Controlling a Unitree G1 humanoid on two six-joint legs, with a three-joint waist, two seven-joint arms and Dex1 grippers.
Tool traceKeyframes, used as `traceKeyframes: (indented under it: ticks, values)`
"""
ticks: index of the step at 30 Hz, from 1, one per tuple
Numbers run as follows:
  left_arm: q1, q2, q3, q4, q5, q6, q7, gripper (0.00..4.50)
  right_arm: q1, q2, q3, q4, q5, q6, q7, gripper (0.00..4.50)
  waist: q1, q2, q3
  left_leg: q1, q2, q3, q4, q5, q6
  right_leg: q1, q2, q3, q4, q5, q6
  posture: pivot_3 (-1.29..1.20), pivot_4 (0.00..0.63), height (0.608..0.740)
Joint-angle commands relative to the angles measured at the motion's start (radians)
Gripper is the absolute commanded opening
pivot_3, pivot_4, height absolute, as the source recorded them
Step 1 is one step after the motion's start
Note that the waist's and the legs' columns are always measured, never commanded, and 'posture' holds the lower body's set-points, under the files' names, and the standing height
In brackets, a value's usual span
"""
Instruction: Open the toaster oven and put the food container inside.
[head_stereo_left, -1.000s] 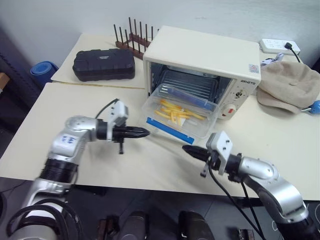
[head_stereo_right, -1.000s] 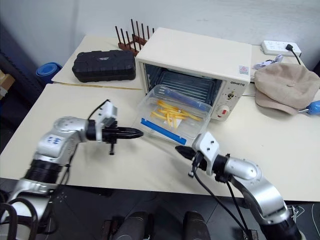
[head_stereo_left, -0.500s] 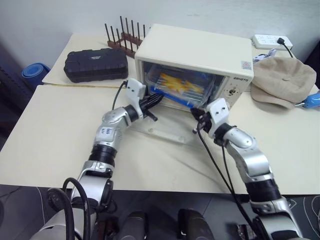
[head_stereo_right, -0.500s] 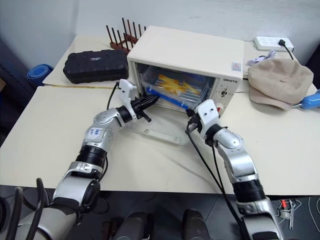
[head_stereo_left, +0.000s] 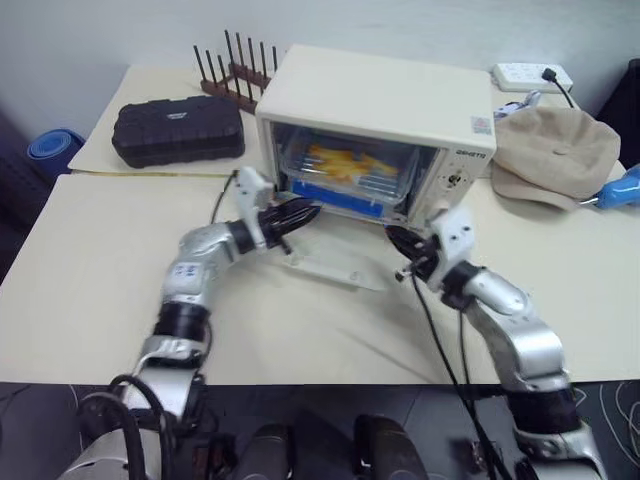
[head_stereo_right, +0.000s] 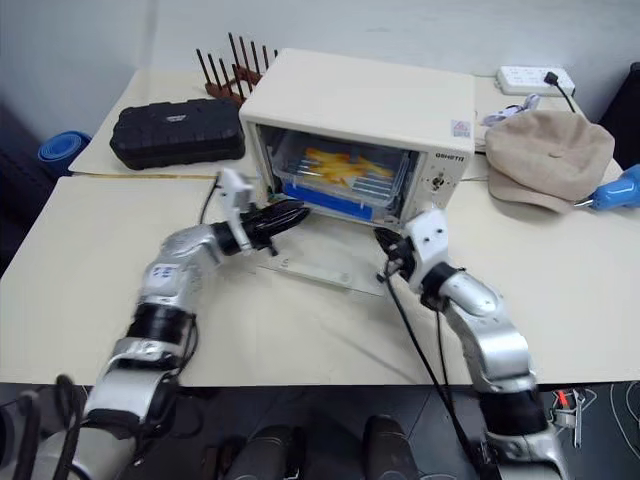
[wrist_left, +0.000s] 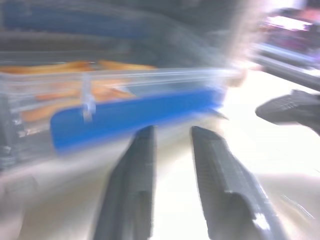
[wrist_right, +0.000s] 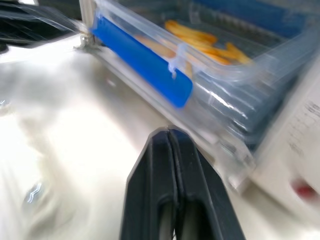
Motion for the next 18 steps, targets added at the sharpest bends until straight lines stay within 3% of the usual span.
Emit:
traceKeyframes:
  ticks: [1,4,8,12,15,18]
  values:
    - [0.085,0.152,0.045,-0.17,-0.1,0.063,-0.201,2.38,0.109,-0.121,-0.059,0.013,-0.016,-0.068,0.126,0.0,0.001,0.0,0.0,0.0,0.0,0.0,0.001,0.0,0.0,0.001,0.0,0.0,-0.001,0.0,0.0,0.0,0.15,0.74]
    - [0.135,0.234,0.063,-0.207,-0.126,0.105,-0.252,3.25,0.144,-0.157,-0.04,0.091,-0.041,-0.132,0.174,0.0,0.005,0.0,0.0,0.004,0.0,0.001,0.001,0.0,0.0,0.005,0.0,0.001,-0.001,0.0,0.0,0.0,0.15,0.74]
    - [0.177,0.269,0.11,-0.208,-0.128,0.099,-0.243,4.48,0.102,-0.102,0.045,0.178,-0.047,-0.197,0.235,0.0,0.011,0.0,0.0,0.006,0.0,0.003,0.001,0.002,0.001,0.005,0.0,0.004,0.0,0.0,0.0,0.0,0.15,0.74]
    - [0.193,0.241,0.17,-0.208,-0.149,0.081,-0.188,4.48,0.051,-0.02,0.061,0.172,0.006,-0.224,0.256,0.0,0.012,0.0,0.0,0.007,0.001,0.003,0.0,0.001,0.001,0.004,0.0,0.005,0.001,0.0,0.0,0.0,0.15,0.74]
    - [0.232,0.23,0.216,-0.219,-0.155,0.071,-0.141,4.48,-0.006,0.102,-0.029,0.146,0.194,-0.227,0.252,0.0,0.008,0.0,0.0,0.007,0.001,0.003,-0.001,0.001,0.0,0.003,0.0,0.005,0.001,0.0,0.0,0.0,0.15,0.74]
    - [0.262,0.215,0.245,-0.224,-0.142,0.039,-0.092,4.48,-0.065,0.153,-0.1,0.16,0.254,-0.282,0.248,0.0,0.006,0.0,0.0,0.007,0.001,0.003,0.0,0.001,0.0,0.003,0.0,0.004,0.001,0.0,0.0,0.0,0.15,0.74]
